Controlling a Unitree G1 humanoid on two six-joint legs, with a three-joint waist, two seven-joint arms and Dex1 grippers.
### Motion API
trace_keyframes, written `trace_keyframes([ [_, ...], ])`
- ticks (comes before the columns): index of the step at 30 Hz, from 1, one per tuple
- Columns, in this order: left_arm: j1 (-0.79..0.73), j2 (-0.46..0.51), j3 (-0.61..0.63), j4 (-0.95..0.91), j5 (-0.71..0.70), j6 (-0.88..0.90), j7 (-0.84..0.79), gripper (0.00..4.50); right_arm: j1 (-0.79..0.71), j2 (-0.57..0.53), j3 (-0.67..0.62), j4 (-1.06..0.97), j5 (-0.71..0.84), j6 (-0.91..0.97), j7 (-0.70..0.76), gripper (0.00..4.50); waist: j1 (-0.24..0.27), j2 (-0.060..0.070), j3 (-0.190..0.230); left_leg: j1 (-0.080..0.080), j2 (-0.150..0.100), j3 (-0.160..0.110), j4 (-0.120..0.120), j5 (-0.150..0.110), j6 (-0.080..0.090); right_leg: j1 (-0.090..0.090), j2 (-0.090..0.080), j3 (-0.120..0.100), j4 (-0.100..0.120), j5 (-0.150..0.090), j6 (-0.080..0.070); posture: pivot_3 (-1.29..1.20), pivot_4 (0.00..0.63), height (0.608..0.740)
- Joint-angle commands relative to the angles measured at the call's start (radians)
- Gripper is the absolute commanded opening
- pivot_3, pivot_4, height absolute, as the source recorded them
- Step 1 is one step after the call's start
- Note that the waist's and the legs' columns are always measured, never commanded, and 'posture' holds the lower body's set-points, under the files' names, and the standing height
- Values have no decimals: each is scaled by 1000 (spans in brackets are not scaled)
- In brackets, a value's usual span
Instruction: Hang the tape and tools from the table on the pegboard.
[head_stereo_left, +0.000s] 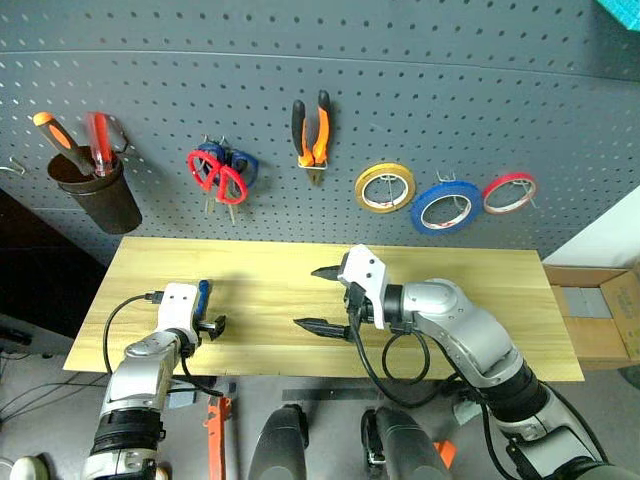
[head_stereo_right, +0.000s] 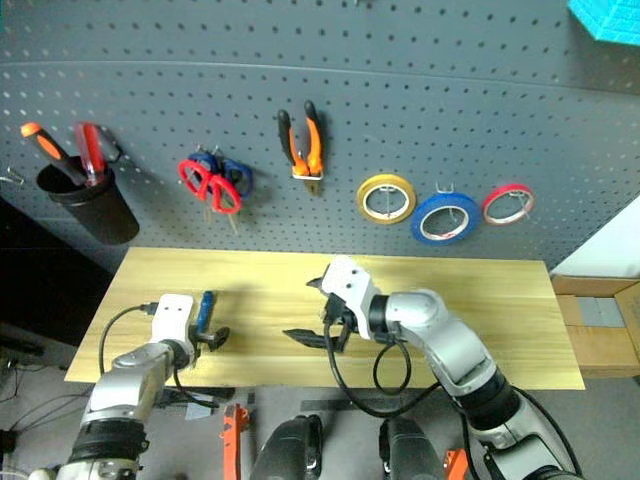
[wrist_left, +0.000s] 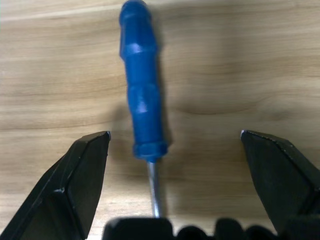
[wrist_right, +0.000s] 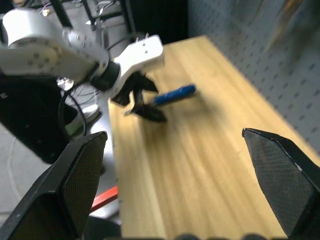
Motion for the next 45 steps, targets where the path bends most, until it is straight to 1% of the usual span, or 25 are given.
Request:
trace_keyframes([
  [1,-16,21,-10,34,5,-15,-24,4463,11,-7,-10,-65,7,12,-8,4500,0,1,3,0,0,-1,0,0,-1,0,0,-1,0,0,0,131,337,740],
  [3,-47,26,-14,71,4,-17,-37,4463,16,-7,-18,-67,7,17,-16,4500,0,2,10,-1,0,-3,-1,1,-2,0,0,-3,0,0,0,129,338,740],
  [6,-80,27,-20,113,5,-32,-56,3872,16,-5,-24,-64,7,19,-27,4500,1,3,19,0,0,-4,0,2,-4,1,0,-4,1,-1,0,126,337,740],
  [9,-102,26,-25,143,8,-47,-61,2904,11,-5,-26,-54,4,12,-31,4500,0,3,20,-1,0,-4,-1,3,-4,1,0,-4,0,-1,2,128,335,740],
  [13,-123,27,-27,172,9,-68,-63,1423,5,-12,-30,-38,2,-1,-25,4500,0,3,22,-1,0,-4,-2,3,-4,1,0,-5,0,-2,2,131,327,740],
  [16,-121,24,-25,170,6,-71,-63,501,-5,-20,-36,-16,-2,-20,-15,4500,-1,3,22,-1,0,-4,-2,3,-5,1,0,-5,0,-2,2,133,321,740],
  [19,-119,17,-19,164,4,-77,-50,496,-16,-20,-40,10,-6,-41,-10,4500,-1,3,22,-1,0,-4,-2,3,-5,1,0,-5,0,-2,3,134,304,740],
  [21,-119,9,-10,145,9,-115,-25,496,-21,-27,-48,23,-5,-54,-5,4500,0,3,21,-1,0,-4,-2,3,-5,1,0,-5,0,-2,2,135,282,740],
  [23,-105,-1,-7,100,7,-143,-7,496,-19,-43,-60,32,-5,-69,3,4500,0,2,20,-2,0,-4,-2,3,-5,1,0,-6,0,-1,2,132,256,740],
  [25,-82,-14,0,39,-4,-142,6,496,-12,-66,-71,21,-2,-80,14,4500,1,1,20,-3,0,-5,-2,5,-8,0,0,-6,-1,-1,2,130,245,740],
  [26,-87,-18,-2,46,-4,-149,12,496,-16,-67,-72,38,-4,-93,18,4500,1,0,19,-5,0,-5,-1,5,-9,-1,0,-6,-1,-1,2,127,223,740],
  [28,-42,-57,17,-80,6,-189,86,496,5,-100,-119,4,23,-95,34,4500,1,-3,13,-7,0,-6,-1,6,-10,-3,0,-8,0,-1,2,135,187,740],
  [30,-23,-87,29,-138,12,-220,138,496,19,-106,-151,0,48,-104,42,4500,3,-5,8,-9,-1,-7,-1,6,-11,-4,0,-9,-1,-1,2,142,153,740],
  [31,4,-108,31,-204,25,-225,173,496,40,-98,-180,-23,85,-101,46,4500,4,-8,-2,-10,-1,-8,0,7,-11,-5,0,-9,-1,-1,1,144,126,740],
  [32,30,-125,29,-264,45,-231,210,496,58,-89,-206,-42,117,-94,46,4500,5,-11,-13,-12,-1,-9,0,7,-12,-6,0,-10,-1,-1,1,146,114,740],
  [34,79,-173,33,-374,80,-236,293,496,83,-73,-240,-63,155,-99,42,4500,5,-13,-42,-17,-1,-9,-1,8,-13,-11,0,-10,-1,-1,1,154,83,740],
  [36,105,-199,23,-414,118,-255,344,496,85,-53,-253,-49,163,-109,31,4500,3,-14,-69,-17,-1,-7,-1,8,-13,-12,0,-9,0,-1,1,162,50,740],
  [37,119,-207,14,-431,137,-266,361,496,85,-46,-259,-45,168,-111,24,4500,3,-15,-82,-16,-1,-7,-1,8,-14,-12,0,-9,0,-1,1,162,50,740],
  [38,125,-220,11,-437,154,-283,385,496,78,-30,-266,-30,169,-119,15,4500,3,-15,-93,-15,-1,-7,-1,8,-14,-12,1,-8,0,-1,1,169,24,740],
  [40,121,-243,15,-437,170,-303,424,496,59,-1,-278,-2,171,-136,-2,4500,5,-14,-123,-14,-1,-7,-1,6,-10,-11,2,-8,1,1,-1,172,2,740],
  [41,108,-250,18,-443,184,-319,446,496,41,21,-291,11,178,-143,-12,4500,6,-15,-134,-13,-1,-7,-1,7,-10,-10,2,-8,1,1,-1,177,0,740],
  [43,72,-246,27,-446,204,-353,475,496,11,49,-302,32,186,-158,-18,4500,7,-17,-141,-8,-1,-6,0,7,-8,-4,3,-8,0,1,0,183,0,740],
  [45,30,-217,40,-423,224,-389,491,496,-14,67,-304,55,188,-176,-17,4500,8,-20,-148,-1,-1,-5,-1,8,-7,2,4,-7,0,1,-1,185,0,740],
])
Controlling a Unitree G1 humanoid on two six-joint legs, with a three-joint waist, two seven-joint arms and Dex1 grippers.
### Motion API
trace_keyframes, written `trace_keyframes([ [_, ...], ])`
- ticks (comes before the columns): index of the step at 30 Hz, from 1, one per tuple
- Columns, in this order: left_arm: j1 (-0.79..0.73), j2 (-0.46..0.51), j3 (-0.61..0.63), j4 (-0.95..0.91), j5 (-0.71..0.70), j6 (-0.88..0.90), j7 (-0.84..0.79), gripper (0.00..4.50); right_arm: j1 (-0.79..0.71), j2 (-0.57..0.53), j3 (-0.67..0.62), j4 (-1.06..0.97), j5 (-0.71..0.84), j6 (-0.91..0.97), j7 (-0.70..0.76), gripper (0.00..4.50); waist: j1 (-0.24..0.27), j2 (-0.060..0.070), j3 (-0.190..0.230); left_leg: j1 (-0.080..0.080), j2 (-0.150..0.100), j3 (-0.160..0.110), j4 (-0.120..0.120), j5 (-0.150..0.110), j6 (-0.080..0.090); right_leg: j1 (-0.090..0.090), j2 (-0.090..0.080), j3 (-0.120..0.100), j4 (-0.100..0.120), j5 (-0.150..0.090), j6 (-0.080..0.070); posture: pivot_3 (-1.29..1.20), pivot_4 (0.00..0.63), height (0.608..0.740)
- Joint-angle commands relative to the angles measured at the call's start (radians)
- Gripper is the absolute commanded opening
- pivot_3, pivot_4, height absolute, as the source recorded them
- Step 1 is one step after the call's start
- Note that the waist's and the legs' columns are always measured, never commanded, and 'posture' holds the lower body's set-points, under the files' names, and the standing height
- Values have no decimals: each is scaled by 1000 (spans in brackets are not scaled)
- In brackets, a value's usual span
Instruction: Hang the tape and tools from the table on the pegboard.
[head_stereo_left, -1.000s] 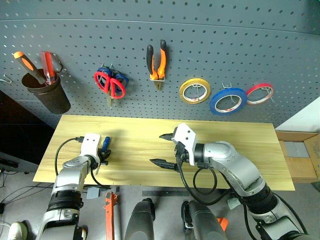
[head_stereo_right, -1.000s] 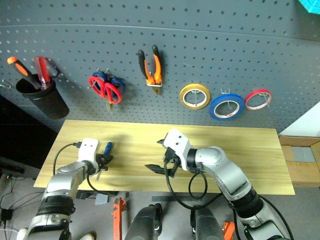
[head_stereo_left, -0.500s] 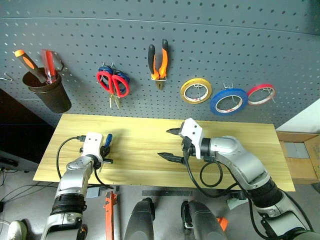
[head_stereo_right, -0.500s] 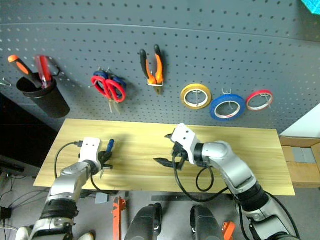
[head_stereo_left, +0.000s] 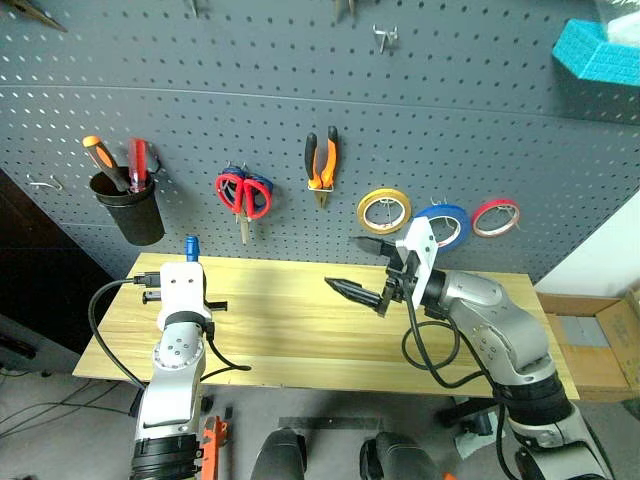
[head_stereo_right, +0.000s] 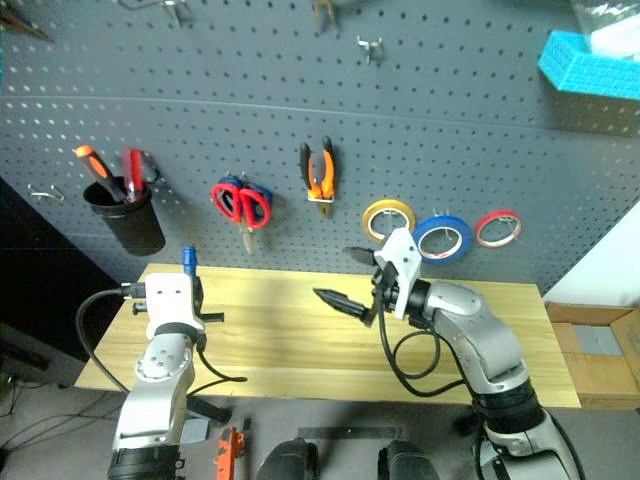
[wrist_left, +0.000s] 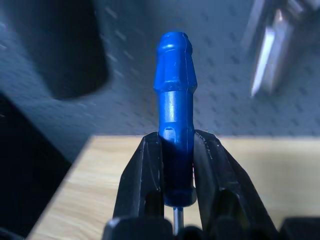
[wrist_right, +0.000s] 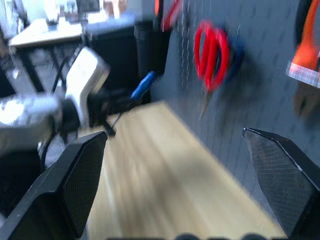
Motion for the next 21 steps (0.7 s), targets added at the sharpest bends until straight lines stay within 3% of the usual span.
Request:
trace_keyframes([
  [1,-97,55,39,0,37,-102,40,496,-56,27,-30,22,12,-63,-4,4500,2,-2,-9,0,0,0,0,1,1,0,0,0,0,0,0,186,0,740],
  [9,-422,208,99,320,-4,-288,28,496,-179,100,-25,147,-34,-182,-36,4500,26,-3,-30,1,0,1,0,2,2,0,1,2,2,2,-1,184,0,740],
  [21,-749,280,78,757,-26,-505,-14,496,-251,149,-43,247,-78,-263,-82,4500,45,-3,-36,-1,0,3,0,0,0,-2,1,2,3,2,-2,166,0,740],
])
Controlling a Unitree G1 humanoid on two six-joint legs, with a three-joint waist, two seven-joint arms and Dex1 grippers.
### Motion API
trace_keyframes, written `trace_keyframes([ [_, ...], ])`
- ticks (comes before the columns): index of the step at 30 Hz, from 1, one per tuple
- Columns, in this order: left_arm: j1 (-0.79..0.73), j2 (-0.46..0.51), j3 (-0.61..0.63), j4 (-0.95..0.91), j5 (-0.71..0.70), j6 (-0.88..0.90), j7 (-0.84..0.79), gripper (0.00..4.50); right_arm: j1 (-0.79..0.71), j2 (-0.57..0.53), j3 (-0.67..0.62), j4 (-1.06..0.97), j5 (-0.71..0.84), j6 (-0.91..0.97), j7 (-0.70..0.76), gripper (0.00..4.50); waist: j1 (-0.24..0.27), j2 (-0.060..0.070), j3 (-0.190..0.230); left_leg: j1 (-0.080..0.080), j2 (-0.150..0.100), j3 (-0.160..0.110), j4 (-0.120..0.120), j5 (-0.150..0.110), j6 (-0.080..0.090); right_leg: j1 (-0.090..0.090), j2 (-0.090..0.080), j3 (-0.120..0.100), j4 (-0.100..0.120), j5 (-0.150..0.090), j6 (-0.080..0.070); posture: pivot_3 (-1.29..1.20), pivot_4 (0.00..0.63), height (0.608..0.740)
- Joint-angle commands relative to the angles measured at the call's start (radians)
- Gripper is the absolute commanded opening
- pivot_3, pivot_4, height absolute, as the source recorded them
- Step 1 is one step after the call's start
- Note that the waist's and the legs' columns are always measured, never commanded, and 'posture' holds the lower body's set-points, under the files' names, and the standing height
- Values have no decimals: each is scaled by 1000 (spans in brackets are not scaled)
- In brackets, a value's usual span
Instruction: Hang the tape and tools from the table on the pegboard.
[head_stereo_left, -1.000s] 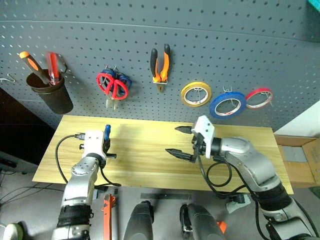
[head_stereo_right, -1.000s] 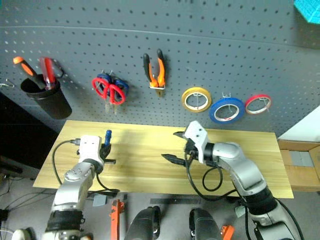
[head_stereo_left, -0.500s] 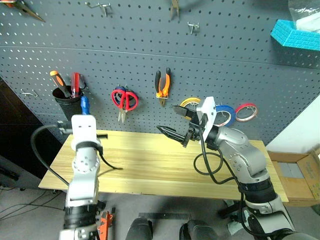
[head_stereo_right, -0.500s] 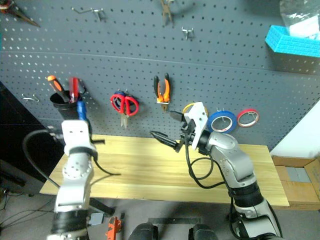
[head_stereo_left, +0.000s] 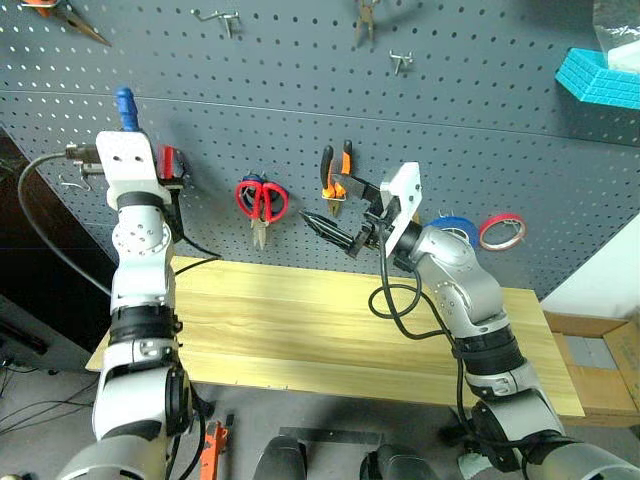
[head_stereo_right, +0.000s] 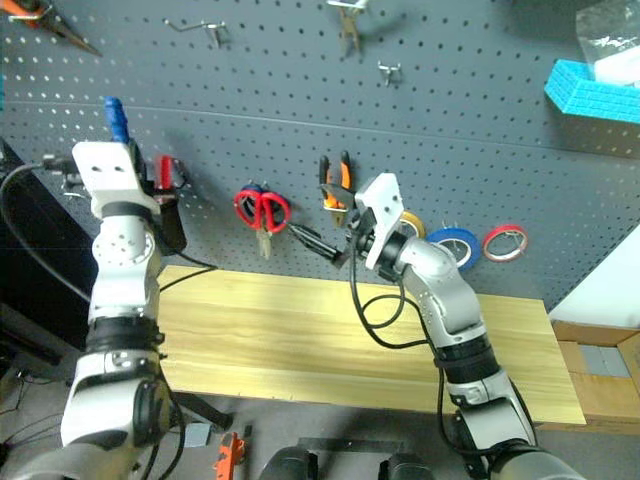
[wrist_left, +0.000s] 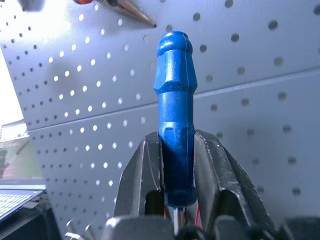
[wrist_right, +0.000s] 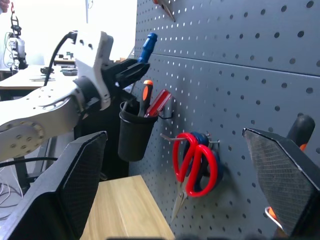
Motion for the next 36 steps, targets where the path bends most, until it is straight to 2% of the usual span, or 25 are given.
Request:
trace_keyframes([
  [1,-69,39,0,81,-8,-79,-5,496,-40,11,-29,-8,0,-24,-26,4500,-1,0,-2,0,0,0,0,0,0,0,0,0,0,0,0,165,0,740],
  [11,-90,60,-2,182,-19,-125,-31,496,-16,6,-1,-35,-24,-6,-38,4500,1,-2,-8,0,0,1,1,0,0,0,0,0,2,0,0,177,3,740],
  [20,-10,45,-16,97,-33,-68,-67,496,18,-45,-9,-91,-9,75,-26,4500,0,5,4,2,0,-1,2,0,1,0,0,1,5,-1,-1,199,141,740],
  [25,62,28,-3,12,-56,-17,-72,496,32,-75,-20,-98,-2,99,-21,4500,-1,12,26,3,0,-1,2,0,1,0,0,1,7,-1,-2,193,171,740],
  [26,78,24,1,-4,-64,-7,-77,1223,35,-80,-22,-103,0,104,-23,4500,-1,13,30,3,0,-1,2,0,1,0,0,1,7,-1,-2,189,172,740],
  [27,89,21,2,-17,-70,1,-80,1434,37,-83,-23,-107,2,107,-24,4500,-2,14,34,3,0,-1,2,0,1,0,0,1,7,-1,-2,188,173,740],
  [35,113,23,21,-71,-89,46,-50,4252,52,-101,-25,-116,6,114,-26,4500,-2,15,43,2,0,-2,2,0,1,0,0,0,6,-1,-2,193,159,740],
  [36,114,26,24,-72,-88,46,-45,4476,51,-103,-24,-114,6,113,-24,4500,-2,15,43,2,0,-2,2,0,1,0,0,1,6,-1,-2,194,159,740],
])
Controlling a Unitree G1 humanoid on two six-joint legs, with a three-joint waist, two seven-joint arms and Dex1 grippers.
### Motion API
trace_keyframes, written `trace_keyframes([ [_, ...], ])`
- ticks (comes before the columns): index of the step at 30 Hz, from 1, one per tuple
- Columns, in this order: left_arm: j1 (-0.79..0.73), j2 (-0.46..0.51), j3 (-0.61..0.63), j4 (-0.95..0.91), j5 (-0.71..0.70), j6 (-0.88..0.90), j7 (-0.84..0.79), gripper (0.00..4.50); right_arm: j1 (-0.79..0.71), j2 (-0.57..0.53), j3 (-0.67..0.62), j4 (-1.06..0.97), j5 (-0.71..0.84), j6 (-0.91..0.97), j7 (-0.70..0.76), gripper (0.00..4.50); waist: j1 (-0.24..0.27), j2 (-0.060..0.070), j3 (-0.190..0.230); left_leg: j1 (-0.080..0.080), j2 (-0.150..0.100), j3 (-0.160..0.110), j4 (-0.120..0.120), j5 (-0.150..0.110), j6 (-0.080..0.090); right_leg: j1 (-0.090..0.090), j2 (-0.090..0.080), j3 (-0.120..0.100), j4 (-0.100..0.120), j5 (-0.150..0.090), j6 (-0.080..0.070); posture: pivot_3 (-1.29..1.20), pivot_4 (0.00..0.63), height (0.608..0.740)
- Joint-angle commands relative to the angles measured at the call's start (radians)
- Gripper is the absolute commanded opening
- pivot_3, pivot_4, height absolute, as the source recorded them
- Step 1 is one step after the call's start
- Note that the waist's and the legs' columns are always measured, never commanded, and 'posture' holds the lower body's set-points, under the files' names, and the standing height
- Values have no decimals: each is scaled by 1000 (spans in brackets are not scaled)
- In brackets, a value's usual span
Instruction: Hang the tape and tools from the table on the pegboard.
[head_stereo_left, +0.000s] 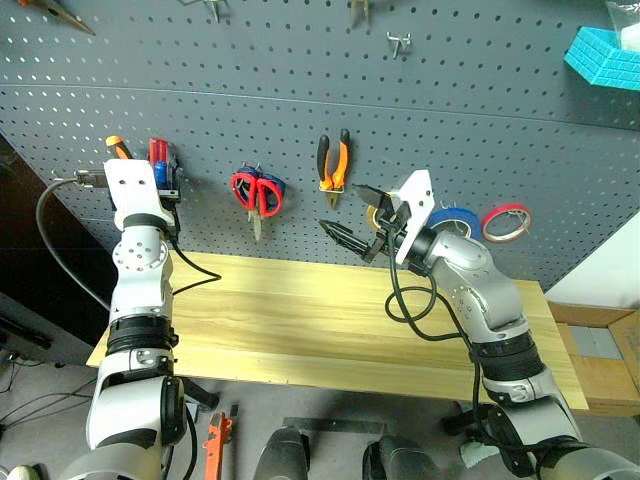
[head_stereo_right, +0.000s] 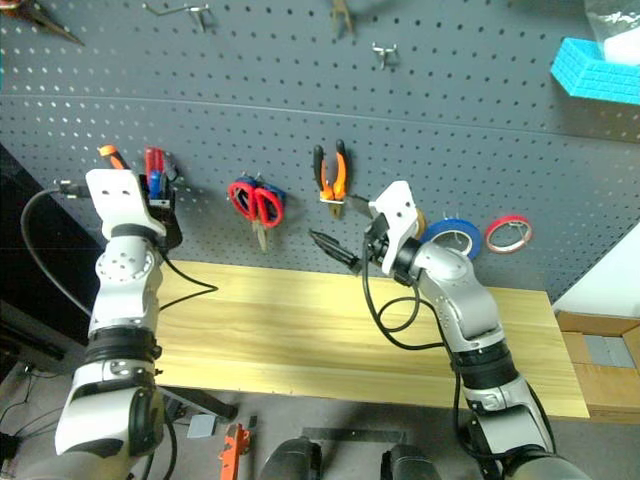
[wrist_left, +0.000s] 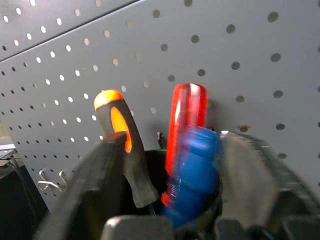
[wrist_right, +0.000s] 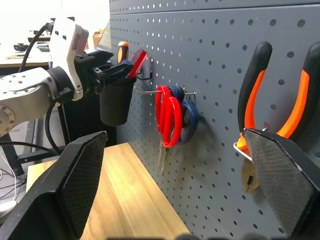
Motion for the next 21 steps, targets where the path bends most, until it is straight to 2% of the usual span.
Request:
trace_keyframes([
  [1,-11,23,23,-50,-4,-3,24,4476,-5,-9,-17,-38,8,-6,6,4500,0,0,0,0,0,0,0,0,0,0,0,0,0,0,0,194,159,740],
  [7,30,2,37,-122,-38,4,15,4476,-7,-19,-17,-40,4,-14,8,4500,-1,0,0,0,0,0,0,0,0,0,0,0,0,0,0,179,145,740],
  [11,124,-28,24,-352,-31,4,19,4476,30,-69,-32,-111,3,5,8,4500,-1,0,0,-1,0,0,0,0,0,0,0,0,-1,0,0,154,127,740],
  [16,212,-106,-70,-622,-56,178,-30,4476,127,-115,-105,-260,17,95,-92,4500,3,-1,-1,-1,0,-1,-1,0,0,1,-1,0,-3,0,0,121,101,740],
  [21,237,-224,-170,-712,-108,304,-84,4476,240,-112,-150,-347,-57,135,-245,4500,-8,-1,-10,0,-1,0,0,0,0,2,0,1,-2,0,0,75,65,740],
])
